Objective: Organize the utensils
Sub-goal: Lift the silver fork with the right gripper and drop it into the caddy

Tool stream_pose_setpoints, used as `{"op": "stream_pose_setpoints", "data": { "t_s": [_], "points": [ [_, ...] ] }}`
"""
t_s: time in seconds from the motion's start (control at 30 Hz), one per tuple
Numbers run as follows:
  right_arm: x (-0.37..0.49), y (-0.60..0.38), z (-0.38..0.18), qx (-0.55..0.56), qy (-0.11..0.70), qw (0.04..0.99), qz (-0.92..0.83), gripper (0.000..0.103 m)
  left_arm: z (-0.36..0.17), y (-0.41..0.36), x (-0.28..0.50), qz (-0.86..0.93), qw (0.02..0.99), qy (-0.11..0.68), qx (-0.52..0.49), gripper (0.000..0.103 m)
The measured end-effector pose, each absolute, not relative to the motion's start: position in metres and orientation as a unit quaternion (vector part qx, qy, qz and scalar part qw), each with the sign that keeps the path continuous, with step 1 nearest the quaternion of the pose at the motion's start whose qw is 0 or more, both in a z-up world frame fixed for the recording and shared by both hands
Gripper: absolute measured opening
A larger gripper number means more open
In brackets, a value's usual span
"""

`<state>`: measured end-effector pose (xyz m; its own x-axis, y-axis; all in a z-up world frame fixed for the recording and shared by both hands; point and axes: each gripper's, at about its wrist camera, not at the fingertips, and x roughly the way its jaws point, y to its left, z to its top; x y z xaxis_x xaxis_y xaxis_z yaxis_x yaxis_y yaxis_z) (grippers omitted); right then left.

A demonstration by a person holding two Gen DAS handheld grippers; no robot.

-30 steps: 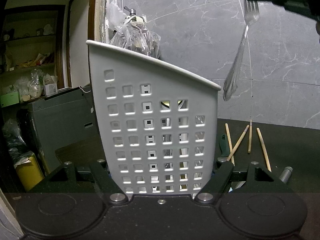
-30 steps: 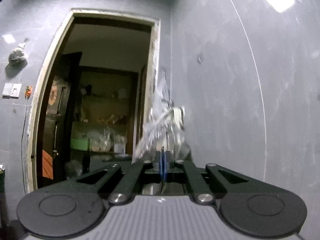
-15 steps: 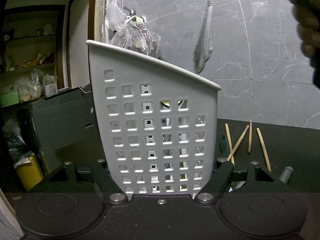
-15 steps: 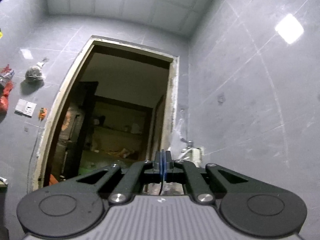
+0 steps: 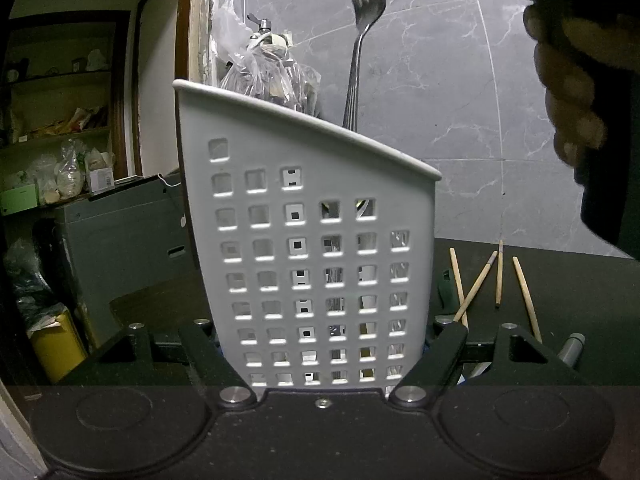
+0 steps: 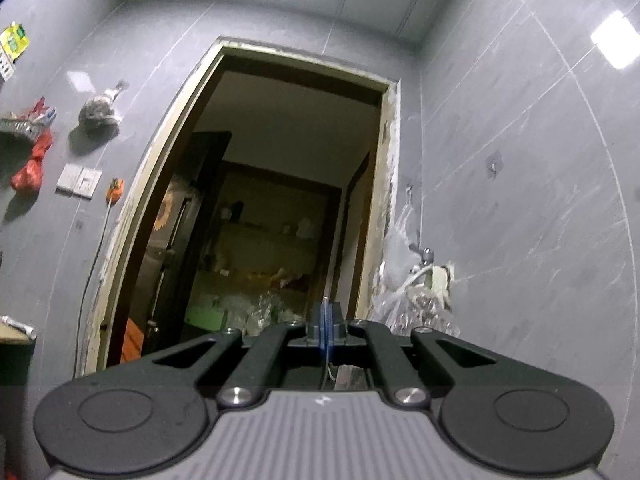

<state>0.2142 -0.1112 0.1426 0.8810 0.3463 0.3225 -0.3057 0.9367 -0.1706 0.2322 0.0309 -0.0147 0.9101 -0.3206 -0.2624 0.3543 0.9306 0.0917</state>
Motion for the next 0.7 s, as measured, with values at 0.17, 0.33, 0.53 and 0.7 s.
{"op": "stream_pose_setpoints", "data": {
  "t_s": [0.17, 0.33, 0.53, 0.7],
  "points": [
    [0.218, -0.106, 0.133, -0.067, -0.157, 0.970, 0.174, 0.002, -0.015, 0.031, 0.232, -0.173, 0.975, 0.122, 0.069, 0.076],
    [0.223, -0.101, 0.120, -0.077, -0.135, 0.972, 0.175, 0.002, -0.015, 0.031, 0.232, -0.173, 0.975, 0.122, 0.069, 0.076],
    [0.230, -0.097, 0.106, -0.089, -0.106, 0.974, 0.179, 0.002, -0.015, 0.031, 0.232, -0.173, 0.975, 0.122, 0.069, 0.076],
    [0.234, -0.095, 0.098, -0.096, -0.084, 0.974, 0.185, 0.002, -0.015, 0.031, 0.232, -0.173, 0.975, 0.123, 0.069, 0.076]
  ]
}}
